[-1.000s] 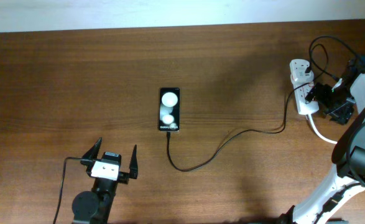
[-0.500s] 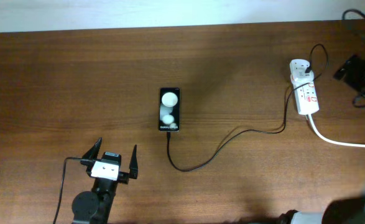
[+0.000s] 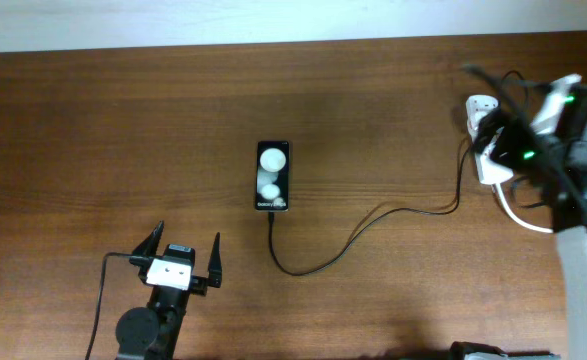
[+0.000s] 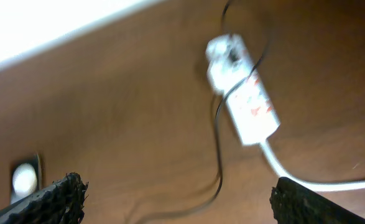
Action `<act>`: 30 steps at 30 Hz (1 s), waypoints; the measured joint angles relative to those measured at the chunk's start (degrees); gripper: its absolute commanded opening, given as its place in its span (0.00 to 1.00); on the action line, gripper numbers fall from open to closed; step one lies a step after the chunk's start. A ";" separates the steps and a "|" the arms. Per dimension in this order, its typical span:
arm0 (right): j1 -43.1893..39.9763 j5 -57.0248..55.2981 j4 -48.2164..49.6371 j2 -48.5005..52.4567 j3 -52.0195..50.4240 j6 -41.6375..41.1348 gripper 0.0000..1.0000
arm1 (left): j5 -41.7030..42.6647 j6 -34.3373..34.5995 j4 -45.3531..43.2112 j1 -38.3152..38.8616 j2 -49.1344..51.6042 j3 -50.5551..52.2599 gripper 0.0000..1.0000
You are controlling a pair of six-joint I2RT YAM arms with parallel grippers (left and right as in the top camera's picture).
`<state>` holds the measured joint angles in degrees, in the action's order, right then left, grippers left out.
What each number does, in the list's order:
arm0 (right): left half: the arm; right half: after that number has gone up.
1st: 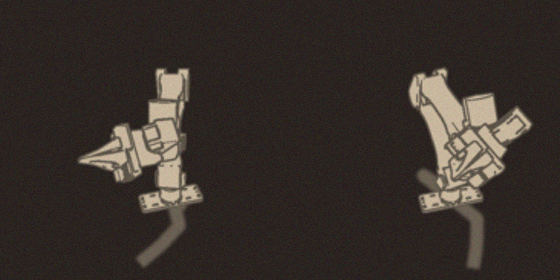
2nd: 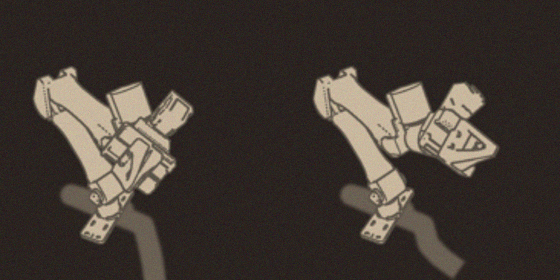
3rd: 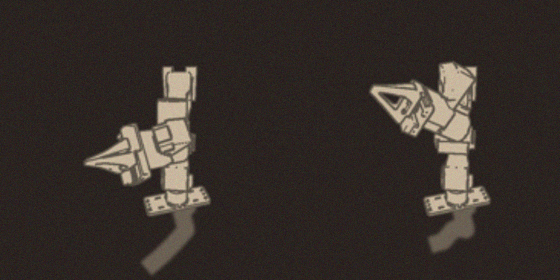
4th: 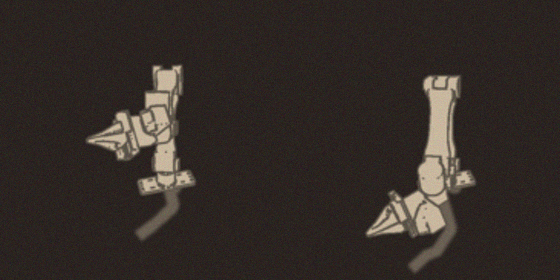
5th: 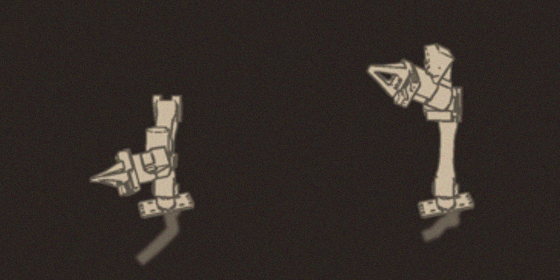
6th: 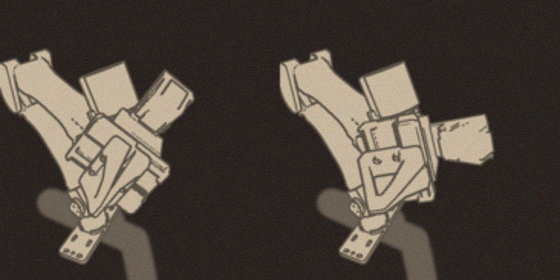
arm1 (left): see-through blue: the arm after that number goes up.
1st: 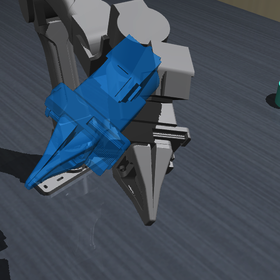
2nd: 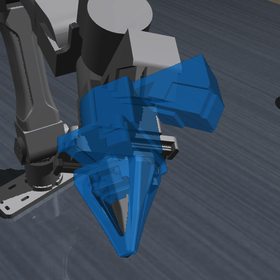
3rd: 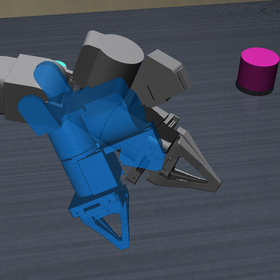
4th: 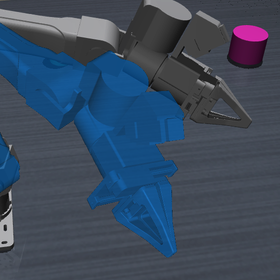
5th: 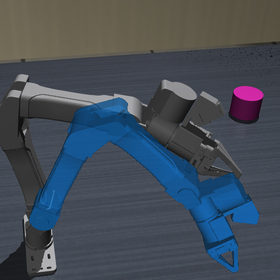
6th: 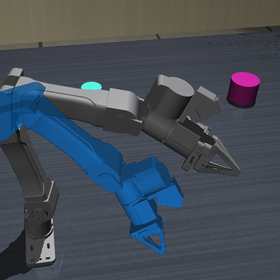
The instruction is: Plug charger to phone and switch on socket
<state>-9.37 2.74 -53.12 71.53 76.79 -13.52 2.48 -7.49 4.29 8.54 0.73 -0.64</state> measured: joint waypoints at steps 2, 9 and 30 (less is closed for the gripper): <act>2.58 -0.04 -0.07 0.00 -5.84 0.02 0.99 | 0.02 0.00 0.02 0.00 0.00 0.00 0.99; 3.15 -2.51 -0.09 0.04 -16.50 0.04 0.99 | 0.02 0.00 0.00 0.00 0.00 0.00 0.99; 9.84 0.48 64.65 -7.39 -63.49 4.70 0.99 | -0.20 0.00 0.02 0.00 -0.04 0.00 0.99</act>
<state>0.47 3.22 11.53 64.14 13.30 -8.82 2.28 -7.49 4.32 8.54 0.69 -0.64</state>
